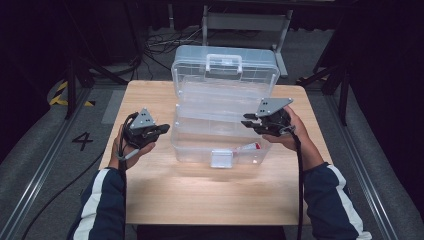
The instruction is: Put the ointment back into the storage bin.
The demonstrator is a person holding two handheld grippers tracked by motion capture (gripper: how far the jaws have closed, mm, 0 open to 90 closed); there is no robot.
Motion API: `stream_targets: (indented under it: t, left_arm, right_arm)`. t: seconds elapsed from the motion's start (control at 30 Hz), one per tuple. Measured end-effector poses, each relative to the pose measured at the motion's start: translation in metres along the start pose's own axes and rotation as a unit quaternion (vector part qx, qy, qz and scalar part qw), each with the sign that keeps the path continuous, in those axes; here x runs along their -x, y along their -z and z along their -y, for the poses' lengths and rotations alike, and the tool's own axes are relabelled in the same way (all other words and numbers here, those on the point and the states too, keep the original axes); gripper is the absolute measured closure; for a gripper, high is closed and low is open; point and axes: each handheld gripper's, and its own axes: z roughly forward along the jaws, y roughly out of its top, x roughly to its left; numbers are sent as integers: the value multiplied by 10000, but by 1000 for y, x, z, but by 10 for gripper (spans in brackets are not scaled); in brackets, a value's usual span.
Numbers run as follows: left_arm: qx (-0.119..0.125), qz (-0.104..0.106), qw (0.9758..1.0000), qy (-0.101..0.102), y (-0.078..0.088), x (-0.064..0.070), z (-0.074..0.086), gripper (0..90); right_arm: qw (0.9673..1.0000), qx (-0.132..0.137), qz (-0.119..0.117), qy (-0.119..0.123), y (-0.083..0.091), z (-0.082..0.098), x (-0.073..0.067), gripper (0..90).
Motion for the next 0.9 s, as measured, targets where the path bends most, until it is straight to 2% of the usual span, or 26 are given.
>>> stream_targets:
  t: [0.07,0.17,0.2,0.3,0.37,0.4,0.43,0.53,0.63,0.8,0.83,0.9]
  left_arm:
    - [56,20,9999,121,-4,-7,-1,898]
    - [134,-16,9998,176,-7,-15,-3,899]
    - [225,-11,9995,244,-9,-20,-5,899]
    - [369,-142,9987,308,-11,-29,-16,899]
    - [540,-109,9977,384,-11,-32,-24,899]
    - [617,-157,9973,363,-11,-33,-32,899]
    - [617,-157,9973,363,-11,-33,-32,899]
    - [710,-188,9966,371,-14,-34,-49,899]
    - [808,-210,9953,481,-17,-35,-61,899]
    - [817,-265,9953,444,-22,-36,-73,899]
    - [862,-238,9949,458,-22,-36,-76,899]
    - [894,-315,9943,490,-23,-36,-80,899]
  right_arm:
    - [10000,3,-30,-18,0,0,0,748]
    - [9999,19,-98,-52,0,1,0,749]
    - [9999,15,-102,-48,0,2,0,749]
    - [9999,5,-134,-57,0,2,-1,749]
    - [9999,8,-148,-68,0,2,-1,749]
    - [9998,-6,-174,-49,0,3,-2,751]
    - [9998,-6,-174,-49,0,3,-2,751]
    - [9998,-22,-171,-46,0,4,-4,751]
    - [9999,-28,-128,-21,0,4,-6,753]
    - [9999,-26,-135,-8,1,5,-7,754]
    - [9999,-31,-142,12,0,5,-7,755]
    - [9999,-31,-150,35,1,6,-8,755]
